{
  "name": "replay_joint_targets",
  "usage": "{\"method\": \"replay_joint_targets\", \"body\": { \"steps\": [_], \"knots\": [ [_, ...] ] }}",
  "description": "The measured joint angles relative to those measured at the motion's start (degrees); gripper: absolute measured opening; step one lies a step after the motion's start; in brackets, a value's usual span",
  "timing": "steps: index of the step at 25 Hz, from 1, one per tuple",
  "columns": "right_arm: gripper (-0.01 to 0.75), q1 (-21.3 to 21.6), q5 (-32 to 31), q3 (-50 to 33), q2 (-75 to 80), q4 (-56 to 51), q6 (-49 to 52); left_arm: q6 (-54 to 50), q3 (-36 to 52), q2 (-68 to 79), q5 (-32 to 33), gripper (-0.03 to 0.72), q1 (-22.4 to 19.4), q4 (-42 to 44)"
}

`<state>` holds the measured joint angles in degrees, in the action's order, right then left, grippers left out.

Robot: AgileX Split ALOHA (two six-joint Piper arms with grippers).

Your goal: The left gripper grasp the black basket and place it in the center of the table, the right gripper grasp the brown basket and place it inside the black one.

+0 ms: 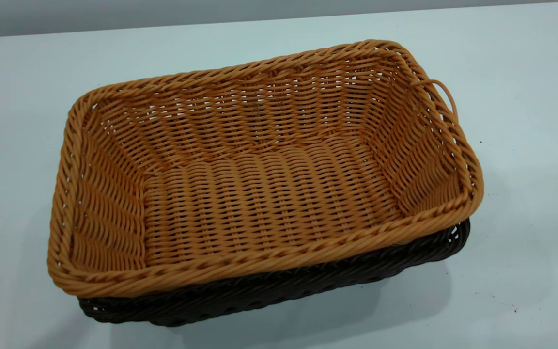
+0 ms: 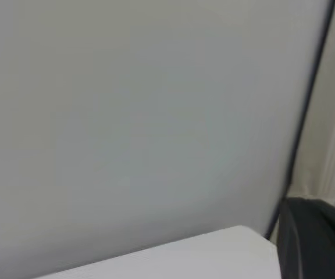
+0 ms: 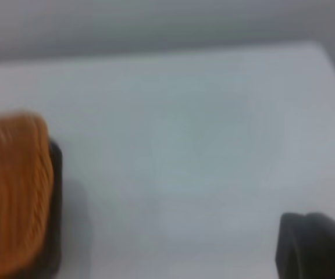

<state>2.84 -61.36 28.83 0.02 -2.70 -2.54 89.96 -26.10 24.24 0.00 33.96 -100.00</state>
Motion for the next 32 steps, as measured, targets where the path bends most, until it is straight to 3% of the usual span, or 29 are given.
{"method": "replay_joint_targets", "body": {
  "steps": [14, 21, 32],
  "knots": [
    [0.002, 0.0, 0.8, -1.1, 0.0, -1.1, 0.2, 0.0, 1.7, 0.0, 0.5, -0.001, 0.0, 0.0],
    [0.002, 0.0, 0.8, -1.1, 0.0, -1.1, 0.2, 0.0, 2.9, 0.0, 4.6, -0.001, 0.0, 0.1],
    [0.002, 0.0, 0.8, -1.1, 0.0, -1.3, 0.0, 0.0, 2.9, -0.2, 2.5, -0.001, 0.0, 1.9]
  ]
}}
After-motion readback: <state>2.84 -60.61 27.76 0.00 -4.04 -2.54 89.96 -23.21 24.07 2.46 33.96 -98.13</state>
